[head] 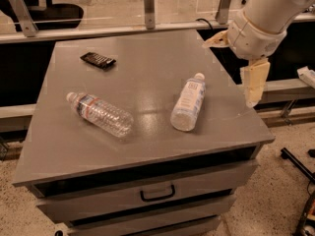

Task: Place blue plastic bottle upright

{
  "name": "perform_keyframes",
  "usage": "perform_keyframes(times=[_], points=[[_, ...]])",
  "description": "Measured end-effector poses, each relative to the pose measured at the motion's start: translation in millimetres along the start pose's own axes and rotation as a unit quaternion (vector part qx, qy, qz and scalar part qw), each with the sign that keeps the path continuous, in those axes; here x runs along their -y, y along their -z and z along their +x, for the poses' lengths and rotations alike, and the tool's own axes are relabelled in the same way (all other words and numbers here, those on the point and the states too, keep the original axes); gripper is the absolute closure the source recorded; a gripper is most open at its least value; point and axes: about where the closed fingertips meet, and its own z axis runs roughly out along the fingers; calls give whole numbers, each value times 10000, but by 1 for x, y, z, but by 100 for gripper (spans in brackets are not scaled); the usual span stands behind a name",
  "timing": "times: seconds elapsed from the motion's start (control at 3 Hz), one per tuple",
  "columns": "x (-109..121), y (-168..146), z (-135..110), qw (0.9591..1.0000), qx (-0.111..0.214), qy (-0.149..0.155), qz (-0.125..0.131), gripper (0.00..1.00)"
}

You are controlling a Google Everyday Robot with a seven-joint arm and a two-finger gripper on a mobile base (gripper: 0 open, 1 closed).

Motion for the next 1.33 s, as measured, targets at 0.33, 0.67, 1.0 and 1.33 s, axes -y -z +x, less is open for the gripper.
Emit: perform_keyframes(times=[0.33, 0.67, 1.0, 1.33], points=[[0, 0, 0, 10000, 0, 0, 1, 0], [5, -14, 5, 9986, -147, 487, -140, 0], [11, -39, 4, 9911, -233, 1236, -430, 0], [17, -65, -3, 9792, -187, 1927, -613, 0]])
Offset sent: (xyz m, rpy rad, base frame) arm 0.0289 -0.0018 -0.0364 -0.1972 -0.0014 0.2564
